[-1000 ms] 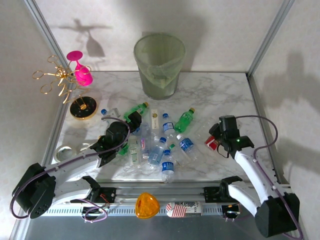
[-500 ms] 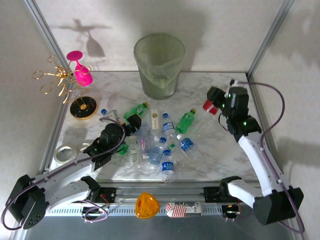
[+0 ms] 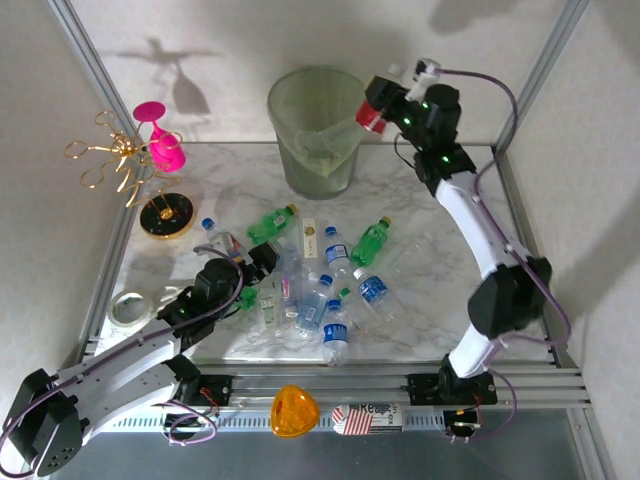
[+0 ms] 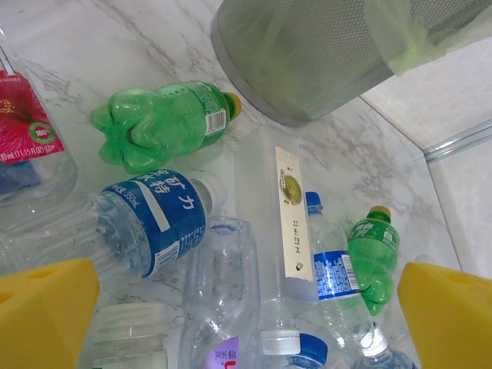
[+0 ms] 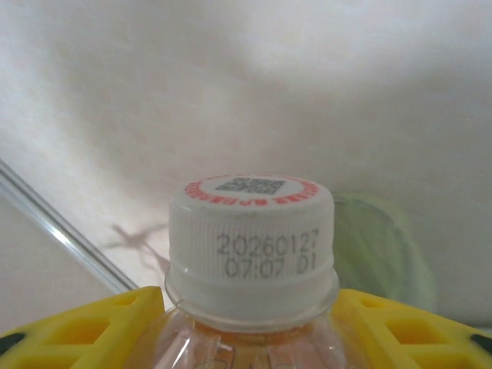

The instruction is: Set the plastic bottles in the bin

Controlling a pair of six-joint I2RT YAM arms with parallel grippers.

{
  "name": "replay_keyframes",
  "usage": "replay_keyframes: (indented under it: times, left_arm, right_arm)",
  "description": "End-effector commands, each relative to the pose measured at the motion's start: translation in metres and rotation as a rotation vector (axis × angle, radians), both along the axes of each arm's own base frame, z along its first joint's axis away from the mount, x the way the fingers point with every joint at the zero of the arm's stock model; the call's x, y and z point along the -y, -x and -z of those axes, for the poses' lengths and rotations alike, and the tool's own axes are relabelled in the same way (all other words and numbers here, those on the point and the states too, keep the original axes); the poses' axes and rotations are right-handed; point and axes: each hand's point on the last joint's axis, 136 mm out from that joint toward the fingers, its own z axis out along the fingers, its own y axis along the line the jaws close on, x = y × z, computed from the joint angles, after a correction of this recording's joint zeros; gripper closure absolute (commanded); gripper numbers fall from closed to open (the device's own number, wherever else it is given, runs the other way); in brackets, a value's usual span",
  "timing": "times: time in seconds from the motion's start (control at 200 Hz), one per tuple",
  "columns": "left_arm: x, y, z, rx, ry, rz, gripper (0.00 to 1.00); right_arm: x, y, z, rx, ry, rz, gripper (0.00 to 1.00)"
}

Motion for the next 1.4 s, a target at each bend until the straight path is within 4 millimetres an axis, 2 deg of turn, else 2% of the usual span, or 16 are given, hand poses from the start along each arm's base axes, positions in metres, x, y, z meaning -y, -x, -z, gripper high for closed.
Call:
replay_keyframes:
  times: [0.0,0.115,0.12,0.145,0.15,0.29,0.401,0.536,0.621,0.731,0.821,0.951,1.047,1.162,1.292,1.397]
  left_arm:
    - [0.0,0.002,-0.007,0.034,-0.004,0.021,0.0]
    - [-0.007,0.005,-0.011,0.039,-0.011,0.0,0.0]
    - [-0.007,0.005,-0.011,0.04,-0.012,0.0,0.0]
    - [-0.009,0.005,-0.012,0.043,-0.013,-0.004,0.0]
    - [-0.009,0.005,-0.013,0.044,-0.012,-0.004,0.0]
    - [-0.018,0.007,-0.011,0.055,-0.018,-0.035,0.0]
    - [-0.028,0.007,-0.009,0.055,-0.015,-0.091,0.0]
    - [-0.037,0.011,-0.009,0.063,0.022,-0.137,0.0]
    - [-0.044,0.013,-0.013,0.08,0.042,-0.166,0.0]
    - [-0.055,0.015,-0.021,0.103,0.039,-0.212,0.01]
    - [-0.065,0.016,-0.027,0.119,0.025,-0.256,0.0]
    - [-0.082,0.02,-0.033,0.131,0.028,-0.332,0.0]
    - [-0.091,0.023,-0.038,0.149,0.042,-0.373,0.0]
    - [-0.1,0.027,-0.041,0.159,0.039,-0.41,0.0]
    - [-0.109,0.031,-0.036,0.125,0.033,-0.463,0.01]
    - [-0.116,0.033,-0.028,0.083,0.017,-0.506,0.0]
  right_arm:
    - [-0.039,-0.019,-0.02,0.093,-0.001,-0.071,0.59]
    - [-0.073,-0.051,-0.01,0.113,0.067,-0.104,0.6]
    - [-0.075,-0.051,-0.014,0.121,0.069,-0.104,0.6]
    - [-0.08,-0.059,-0.009,0.119,0.085,-0.104,0.6]
    - [-0.081,-0.062,-0.002,0.106,0.093,-0.105,0.6]
    - [-0.099,-0.091,0.021,0.112,0.14,-0.104,0.59]
    - [-0.107,-0.099,0.041,0.132,0.133,-0.116,0.58]
    - [-0.113,-0.105,0.048,0.148,0.122,-0.128,0.56]
    - [-0.115,-0.106,0.048,0.15,0.123,-0.13,0.48]
    - [-0.112,-0.101,0.034,0.177,0.126,-0.114,0.24]
    - [-0.106,-0.093,0.016,0.201,0.131,-0.098,0.13]
    - [-0.099,-0.076,-0.007,0.221,0.144,-0.098,0.02]
    - [-0.092,-0.058,-0.022,0.223,0.158,-0.104,0.01]
    - [-0.082,-0.033,-0.03,0.201,0.193,-0.109,0.01]
    - [-0.067,-0.001,-0.025,0.148,0.232,-0.112,0.01]
    - [-0.05,0.024,-0.009,0.086,0.262,-0.09,0.01]
